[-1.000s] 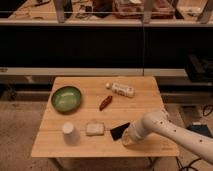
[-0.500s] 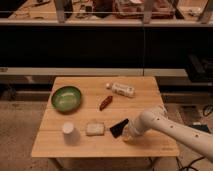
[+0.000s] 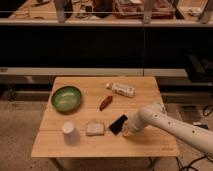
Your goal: Push the eraser across the table
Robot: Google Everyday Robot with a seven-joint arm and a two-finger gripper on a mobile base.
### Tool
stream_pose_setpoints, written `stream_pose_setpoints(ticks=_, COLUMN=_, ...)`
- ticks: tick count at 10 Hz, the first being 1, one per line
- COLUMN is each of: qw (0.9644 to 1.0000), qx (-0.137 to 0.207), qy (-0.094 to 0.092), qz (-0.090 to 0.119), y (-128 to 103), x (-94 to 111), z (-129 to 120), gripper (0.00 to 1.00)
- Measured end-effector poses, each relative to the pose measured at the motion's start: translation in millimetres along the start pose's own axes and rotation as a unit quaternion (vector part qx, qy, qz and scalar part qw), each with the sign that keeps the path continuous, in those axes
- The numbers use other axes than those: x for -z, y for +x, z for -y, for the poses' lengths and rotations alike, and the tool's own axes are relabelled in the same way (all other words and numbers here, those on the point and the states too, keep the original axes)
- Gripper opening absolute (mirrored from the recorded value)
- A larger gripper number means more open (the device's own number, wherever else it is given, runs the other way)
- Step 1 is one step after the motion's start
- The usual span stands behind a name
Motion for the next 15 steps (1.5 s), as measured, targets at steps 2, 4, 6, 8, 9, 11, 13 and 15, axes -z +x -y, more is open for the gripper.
stream_pose_setpoints(ticks=2, qw=1.0, qx=0.002, qy=0.003, qz=0.003, y=-1.9, x=-2.5, z=9.0, gripper=0.0)
stream_pose_setpoints(ticks=4, qw=1.0, qx=0.005, qy=0.003, qz=0.003, y=-3.7, x=-5.9, z=16.9, gripper=0.0)
stream_pose_setpoints(ticks=6, qw=0.9999, qx=0.01, qy=0.005, qz=0.003, y=-5.8, x=-8.6, z=26.4, gripper=0.0)
stream_pose_setpoints(ticks=8, qw=0.9998, qx=0.017, qy=0.007, qz=0.001, y=-8.0, x=-10.6, z=38.9, gripper=0.0)
stream_pose_setpoints(ticks=9, qw=0.9998, qx=0.02, qy=0.007, qz=0.0, y=-9.0, x=-11.0, z=43.4, gripper=0.0)
stream_pose_setpoints(ticks=11, qw=0.9996, qx=0.027, qy=0.008, qz=-0.003, y=-11.3, x=-12.5, z=53.4, gripper=0.0)
stream_pose_setpoints(ticks=13, qw=0.9994, qx=0.033, qy=0.007, qz=-0.007, y=-14.1, x=-15.6, z=63.4, gripper=0.0)
stream_pose_setpoints(ticks=15, qw=0.9992, qx=0.039, qy=0.007, qz=-0.012, y=-17.3, x=-19.4, z=75.8, gripper=0.0)
